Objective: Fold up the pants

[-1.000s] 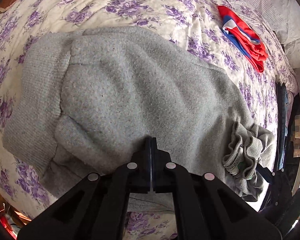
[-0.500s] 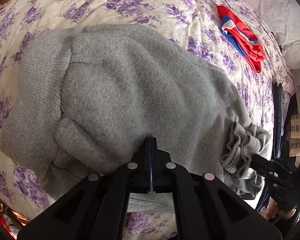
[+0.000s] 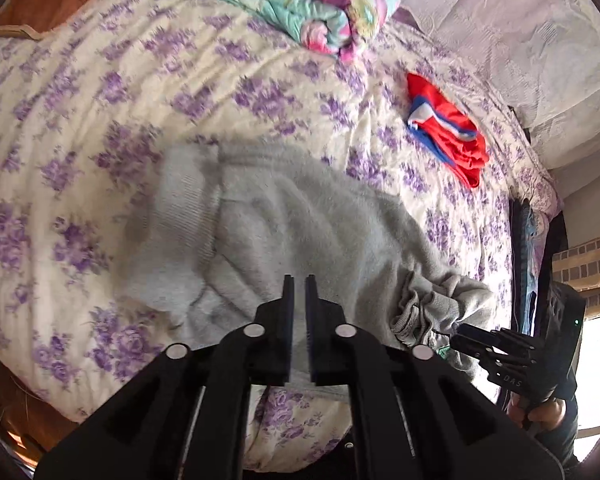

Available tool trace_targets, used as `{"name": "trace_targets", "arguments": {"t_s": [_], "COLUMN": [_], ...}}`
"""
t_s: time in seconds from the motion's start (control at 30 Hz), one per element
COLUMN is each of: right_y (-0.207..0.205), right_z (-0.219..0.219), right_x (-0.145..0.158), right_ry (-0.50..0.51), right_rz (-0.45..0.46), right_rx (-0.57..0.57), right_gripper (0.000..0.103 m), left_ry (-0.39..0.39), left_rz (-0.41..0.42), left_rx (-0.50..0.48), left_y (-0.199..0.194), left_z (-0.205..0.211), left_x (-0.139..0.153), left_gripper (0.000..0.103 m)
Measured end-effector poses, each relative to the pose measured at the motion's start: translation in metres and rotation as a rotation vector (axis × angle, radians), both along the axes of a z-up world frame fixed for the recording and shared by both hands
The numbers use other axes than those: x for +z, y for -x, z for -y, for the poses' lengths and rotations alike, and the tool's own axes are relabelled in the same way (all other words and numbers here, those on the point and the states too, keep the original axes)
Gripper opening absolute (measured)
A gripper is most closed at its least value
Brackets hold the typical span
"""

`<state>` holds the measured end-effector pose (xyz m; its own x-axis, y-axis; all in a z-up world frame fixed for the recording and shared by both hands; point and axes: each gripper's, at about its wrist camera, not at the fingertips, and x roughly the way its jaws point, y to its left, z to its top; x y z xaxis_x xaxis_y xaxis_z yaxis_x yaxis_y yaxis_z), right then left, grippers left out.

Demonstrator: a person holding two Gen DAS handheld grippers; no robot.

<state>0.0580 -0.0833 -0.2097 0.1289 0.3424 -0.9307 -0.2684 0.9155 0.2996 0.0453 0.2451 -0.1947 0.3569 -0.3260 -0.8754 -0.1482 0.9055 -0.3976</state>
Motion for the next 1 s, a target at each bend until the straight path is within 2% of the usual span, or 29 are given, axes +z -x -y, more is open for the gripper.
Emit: {"name": "trace_targets", "arguments": {"t_s": [0.03,0.07,0.13,0.17,0.33,0.47,0.53,0.6,0.67,0.7,0.73,0.83,1.0], "right_y": [0.006,0.013,0.026,0.033,0.056,0.064,0.065,0.065,0.064,0.064,0.064,0.064,0.057], "right_z": [0.003,0.006,0.015,0.019,0.036,0.046,0.049,0.05,0.048,0.046,0.044,0.037,0.023], "right_x": [0.009,0.015,0.02,0.019,0.012,0.014,0.016,0.015,0.013,0.013,0.012,0.012,0.01], "right_ry": [0.004,0.015,0.031,0.032,0.045,0.031,0.034,0.034,0.038,0.038,0.037,0.035,0.018], "right_rz": [0.02,0.037,0.044,0.037,0.015,0.016,0.021,0.018,0.011,0.007,0.005,0.003,-0.01], "right_rx": [0.004,0.004,-0.008,-0.018,-0.076,-0.122,-0.135,-0.141,-0.139,-0.135,-0.128,-0.115,-0.09], "right_gripper": [0.042,0.043,0.043,0.043,0.043,0.043,0.043,0.043,0.043,0.043,0.043,0.043,0.043], "left_ry": [-0.017,-0.035,-0.031,-0.01,0.19,0.264,0.279,0.275,0.312,0.302,0.271,0.19,0.17], "left_rz": [0.007,0.015,0.02,-0.003,-0.157,-0.203,-0.198,-0.175,-0.144,-0.125,-0.095,-0.017,0.091], "left_rx": [0.028,0.065,0.114,0.133,0.237,0.26,0.263,0.248,0.194,0.163,0.128,0.051,-0.009], "left_y": [0.005,0.01,0.018,0.021,0.025,0.013,-0.001,-0.019,-0.032,-0.036,-0.037,-0.031,-0.009], "left_z": [-0.01,-0.021,-0.04,-0.048,-0.07,-0.063,-0.063,-0.061,-0.055,-0.05,-0.043,-0.025,-0.006], "left_x": [0.007,0.012,0.013,0.007,-0.058,-0.102,-0.112,-0.11,-0.1,-0.091,-0.08,-0.051,-0.013], "left_gripper": [0.05,0.073,0.076,0.076,0.076,0.076,0.083,0.083,0.045,0.041,0.032,0.029,0.028]}}
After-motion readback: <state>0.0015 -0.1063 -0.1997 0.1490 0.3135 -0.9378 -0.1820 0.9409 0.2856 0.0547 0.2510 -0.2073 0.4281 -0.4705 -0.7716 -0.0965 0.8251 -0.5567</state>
